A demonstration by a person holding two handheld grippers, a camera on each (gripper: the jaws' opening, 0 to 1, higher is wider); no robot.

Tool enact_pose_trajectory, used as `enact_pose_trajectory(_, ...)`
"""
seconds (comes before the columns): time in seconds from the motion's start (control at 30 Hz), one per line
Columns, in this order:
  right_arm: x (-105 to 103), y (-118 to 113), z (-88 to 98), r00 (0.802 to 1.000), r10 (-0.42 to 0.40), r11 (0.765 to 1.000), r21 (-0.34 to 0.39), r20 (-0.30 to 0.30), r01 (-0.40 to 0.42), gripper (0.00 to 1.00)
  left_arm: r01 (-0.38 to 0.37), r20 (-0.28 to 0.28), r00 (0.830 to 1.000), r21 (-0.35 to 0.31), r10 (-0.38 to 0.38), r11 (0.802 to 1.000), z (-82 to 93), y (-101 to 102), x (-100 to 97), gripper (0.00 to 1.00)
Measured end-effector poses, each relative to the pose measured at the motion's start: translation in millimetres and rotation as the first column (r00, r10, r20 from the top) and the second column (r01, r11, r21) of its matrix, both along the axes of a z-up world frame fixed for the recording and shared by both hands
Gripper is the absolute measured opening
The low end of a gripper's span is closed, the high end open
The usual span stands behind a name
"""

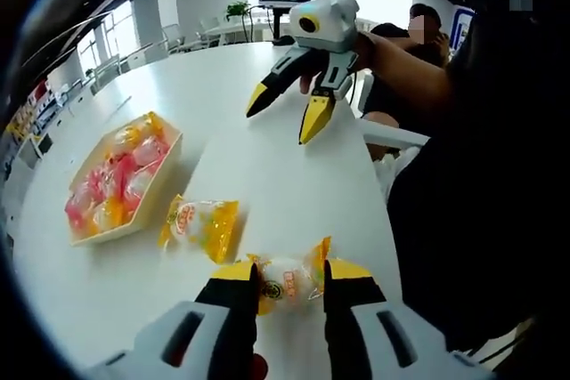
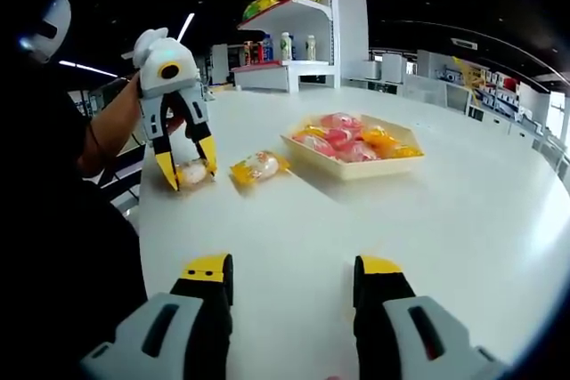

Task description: Pick up the marshmallows scattered on the table and place them into the bowl on the table

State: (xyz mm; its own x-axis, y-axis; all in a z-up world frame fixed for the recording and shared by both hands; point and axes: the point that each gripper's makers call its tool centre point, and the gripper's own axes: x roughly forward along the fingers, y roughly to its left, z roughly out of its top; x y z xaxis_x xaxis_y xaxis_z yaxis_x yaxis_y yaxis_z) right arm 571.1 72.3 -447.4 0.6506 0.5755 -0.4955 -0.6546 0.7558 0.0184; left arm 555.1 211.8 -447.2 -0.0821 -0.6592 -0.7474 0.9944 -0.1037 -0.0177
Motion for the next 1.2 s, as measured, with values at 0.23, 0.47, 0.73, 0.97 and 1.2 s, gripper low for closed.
enact_pose_trajectory(0.23, -0.7, -0.4, -0.3, 1.000, -0.002, 1.000, 0.003, 0.000, 0.002, 0.54, -0.013, -0.028, 1.000, -0.054, 0.011, 0.998, 9.5, -5.5, -0.1, 0.29)
enact_pose_trajectory(0.47, -1.3, -1.7, -0.2, 1.000, -0.003, 1.000, 0.004, 0.002, 0.003, 0.54, -0.041, -0.009, 0.999, -0.073, 0.040, 0.997, 12.0, -8.4, 6.8, 0.29)
enact_pose_trajectory(0.73, -1.3, -3.3, -0.1, 1.000, -0.006, 1.000, 0.004, 0.003, 0.006, 0.54, -0.076, 0.003, 0.997, -0.115, 0.077, 0.990, 21.1, -14.5, 13.5, 0.29)
enact_pose_trajectory(0.97, -1.2, -3.3, -0.9, 1.000, -0.006, 1.000, 0.006, 0.001, 0.006, 0.54, -0.067, 0.016, 0.997, -0.131, 0.069, 0.989, 24.7, -20.1, 8.4, 0.29)
enact_pose_trajectory(1.2, -1.1, -3.6, -1.3, 1.000, -0.004, 1.000, 0.005, 0.000, 0.004, 0.54, -0.082, 0.039, 0.995, -0.155, 0.089, 0.984, 31.0, -21.1, 14.7, 0.29)
